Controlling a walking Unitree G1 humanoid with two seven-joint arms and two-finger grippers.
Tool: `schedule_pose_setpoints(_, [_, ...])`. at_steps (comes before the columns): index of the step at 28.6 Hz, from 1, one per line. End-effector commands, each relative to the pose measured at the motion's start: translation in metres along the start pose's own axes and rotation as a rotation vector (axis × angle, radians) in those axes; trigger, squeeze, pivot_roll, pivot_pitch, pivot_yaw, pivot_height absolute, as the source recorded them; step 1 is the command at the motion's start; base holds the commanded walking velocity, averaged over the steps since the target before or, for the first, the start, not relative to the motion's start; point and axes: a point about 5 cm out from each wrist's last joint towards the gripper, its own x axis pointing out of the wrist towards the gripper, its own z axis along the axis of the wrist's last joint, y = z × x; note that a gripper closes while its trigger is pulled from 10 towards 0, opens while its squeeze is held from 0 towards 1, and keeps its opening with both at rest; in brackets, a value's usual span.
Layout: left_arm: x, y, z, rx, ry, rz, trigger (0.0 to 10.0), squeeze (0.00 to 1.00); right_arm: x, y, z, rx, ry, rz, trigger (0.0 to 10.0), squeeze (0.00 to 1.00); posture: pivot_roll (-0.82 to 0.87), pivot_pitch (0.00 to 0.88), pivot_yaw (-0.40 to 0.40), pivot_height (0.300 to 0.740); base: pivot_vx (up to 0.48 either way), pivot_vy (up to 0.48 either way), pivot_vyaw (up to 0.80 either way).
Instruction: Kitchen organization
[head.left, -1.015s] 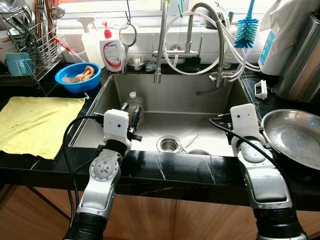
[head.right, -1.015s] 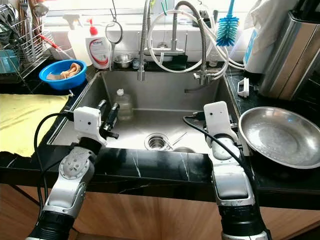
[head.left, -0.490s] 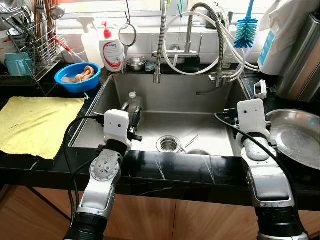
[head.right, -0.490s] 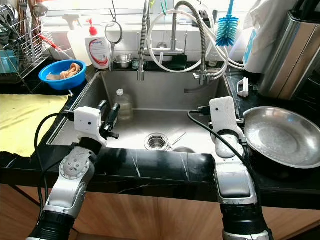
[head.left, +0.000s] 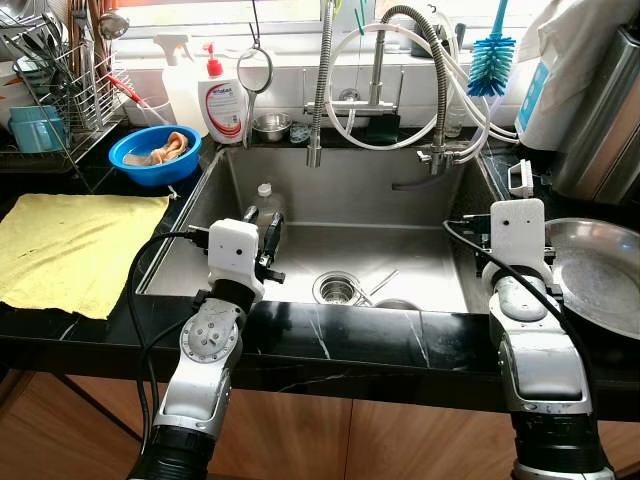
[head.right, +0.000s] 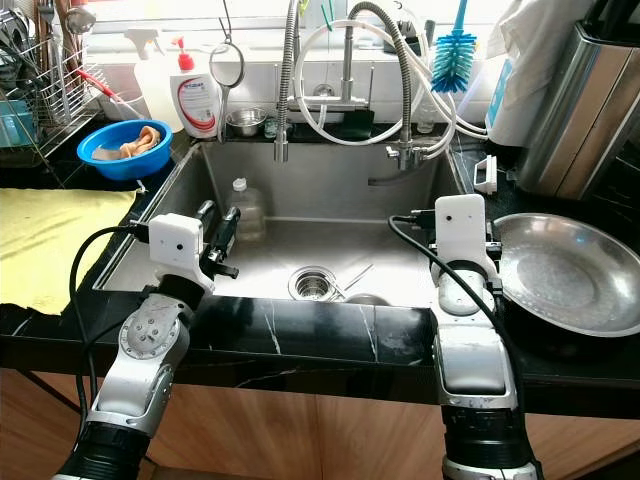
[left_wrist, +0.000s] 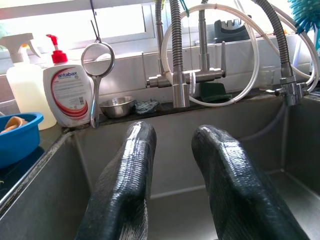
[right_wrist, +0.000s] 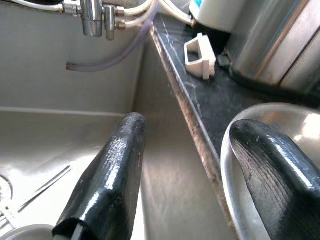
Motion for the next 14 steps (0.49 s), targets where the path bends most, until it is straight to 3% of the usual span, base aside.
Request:
schedule_pose_setpoints(1, [-0.0007, 0.0006, -0.0013, -0.010, 0.015, -0.001, 10.0, 0.00, -0.0002, -0.0002, 0.0035, 0.039, 0.008, -0.002, 10.0, 0.00, -0.11, 0.000, 0.033, 0.740, 0.000, 0.000, 0.00])
schedule_pose_setpoints(5, [-0.0011, 0.0006, -0.0015, -0.010, 0.017, -0.002, 10.0, 0.00, 0.0003, 0.0027, -0.0026, 0.108, 0.053, 0.011, 10.0, 0.00, -0.10, 0.000, 0.031, 0.740, 0.000, 0.000, 0.00])
schedule_pose_setpoints(14, [-0.0008, 0.0014, -0.0013, -0.009, 0.016, -0.005, 10.0, 0.00, 0.0011, -0.0038, 0.0019, 0.131, 0.035, -0.037, 10.0, 0.00, -0.10, 0.000, 0.035, 0.740, 0.000, 0.000, 0.00])
